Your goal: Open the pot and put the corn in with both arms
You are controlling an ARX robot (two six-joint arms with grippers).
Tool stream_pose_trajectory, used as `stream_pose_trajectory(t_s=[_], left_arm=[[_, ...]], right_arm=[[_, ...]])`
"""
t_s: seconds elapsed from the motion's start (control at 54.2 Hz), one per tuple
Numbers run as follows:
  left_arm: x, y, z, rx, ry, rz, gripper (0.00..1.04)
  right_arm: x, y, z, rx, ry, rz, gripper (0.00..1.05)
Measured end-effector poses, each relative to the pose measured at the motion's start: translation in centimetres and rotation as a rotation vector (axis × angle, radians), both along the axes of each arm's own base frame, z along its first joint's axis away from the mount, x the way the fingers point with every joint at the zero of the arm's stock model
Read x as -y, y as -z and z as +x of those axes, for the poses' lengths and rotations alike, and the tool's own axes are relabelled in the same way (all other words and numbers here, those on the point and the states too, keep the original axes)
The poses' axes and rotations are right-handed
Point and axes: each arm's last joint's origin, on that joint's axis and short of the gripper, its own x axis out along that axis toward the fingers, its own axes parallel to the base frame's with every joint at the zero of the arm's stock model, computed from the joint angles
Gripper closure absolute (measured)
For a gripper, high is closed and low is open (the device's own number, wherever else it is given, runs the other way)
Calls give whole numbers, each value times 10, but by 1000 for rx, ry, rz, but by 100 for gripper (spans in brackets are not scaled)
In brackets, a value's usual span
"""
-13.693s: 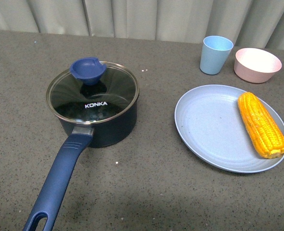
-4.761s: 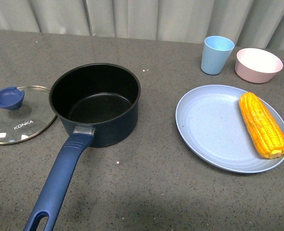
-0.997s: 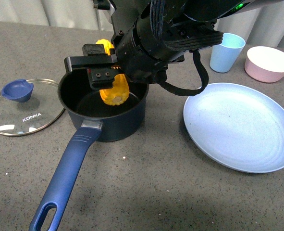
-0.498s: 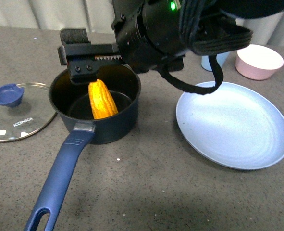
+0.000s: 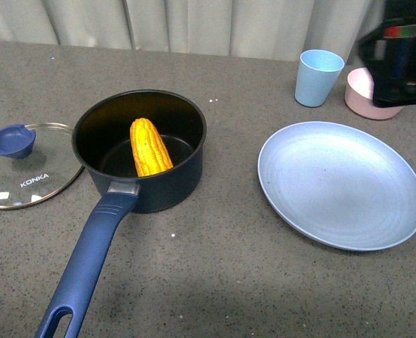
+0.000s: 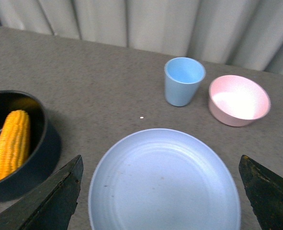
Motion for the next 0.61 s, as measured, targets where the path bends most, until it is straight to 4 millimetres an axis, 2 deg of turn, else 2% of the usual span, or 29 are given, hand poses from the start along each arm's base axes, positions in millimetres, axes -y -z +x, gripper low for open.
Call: stream_pose_trajectory(t_s=[0.092, 0.258, 0.295, 0.406, 0.498, 0.609], left_arm=[[0, 0, 0, 0, 0, 0, 7], [0, 0, 0, 0, 0, 0, 7], [0, 0, 0, 0, 0, 0, 7], [0, 0, 0, 0, -3, 0, 7], [0, 0, 0, 0, -3, 0, 7], [0, 0, 0, 0, 0, 0, 7]], right_arm=[[21, 3, -24, 13, 24, -7, 9], [22, 4, -27, 48, 39, -16, 11], [24, 8, -28, 143, 109, -10, 18], [37, 13, -42, 313, 174, 42, 36], [46, 9, -51, 368, 182, 63, 50], [57, 13, -63, 367, 186, 62, 72]])
